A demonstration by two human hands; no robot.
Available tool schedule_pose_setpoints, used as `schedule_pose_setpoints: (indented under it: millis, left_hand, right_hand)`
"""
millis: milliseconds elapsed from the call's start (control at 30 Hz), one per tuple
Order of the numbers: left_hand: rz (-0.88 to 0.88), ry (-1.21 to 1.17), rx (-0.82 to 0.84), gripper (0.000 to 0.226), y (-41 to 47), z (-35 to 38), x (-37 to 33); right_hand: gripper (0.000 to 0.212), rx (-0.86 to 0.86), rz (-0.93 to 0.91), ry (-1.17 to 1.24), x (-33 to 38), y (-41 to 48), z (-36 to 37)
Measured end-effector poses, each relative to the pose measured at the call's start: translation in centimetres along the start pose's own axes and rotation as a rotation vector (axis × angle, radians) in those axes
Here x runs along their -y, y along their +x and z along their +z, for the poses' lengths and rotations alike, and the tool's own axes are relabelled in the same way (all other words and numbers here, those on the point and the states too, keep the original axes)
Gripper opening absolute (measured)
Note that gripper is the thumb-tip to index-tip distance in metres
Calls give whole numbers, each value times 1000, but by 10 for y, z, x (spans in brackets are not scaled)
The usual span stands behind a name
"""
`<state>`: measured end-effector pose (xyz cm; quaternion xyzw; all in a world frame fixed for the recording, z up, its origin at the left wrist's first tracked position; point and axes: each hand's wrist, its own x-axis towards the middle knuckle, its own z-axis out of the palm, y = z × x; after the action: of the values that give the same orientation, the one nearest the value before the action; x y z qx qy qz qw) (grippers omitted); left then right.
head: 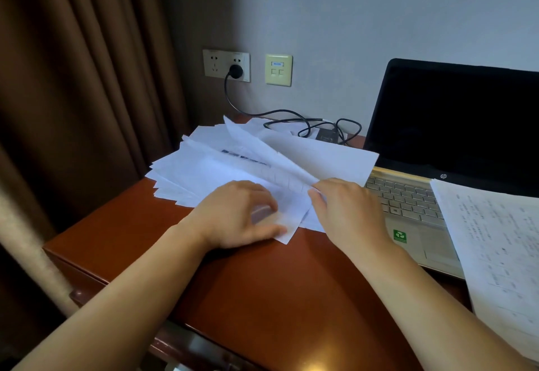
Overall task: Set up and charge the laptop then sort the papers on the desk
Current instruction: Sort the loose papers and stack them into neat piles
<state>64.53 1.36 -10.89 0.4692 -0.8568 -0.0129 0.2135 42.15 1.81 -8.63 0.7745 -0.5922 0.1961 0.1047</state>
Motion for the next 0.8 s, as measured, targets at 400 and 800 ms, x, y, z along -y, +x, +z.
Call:
schedule_pose_setpoints:
  millis: [400, 800]
  left_hand:
    - [-15, -64, 98, 37, 0, -3, -6]
    - [92, 81, -355, 24, 4, 2, -1]
  right_hand:
    - [31, 98, -2, 15, -2, -1, 5]
    - [33, 14, -322, 359, 8, -8, 3]
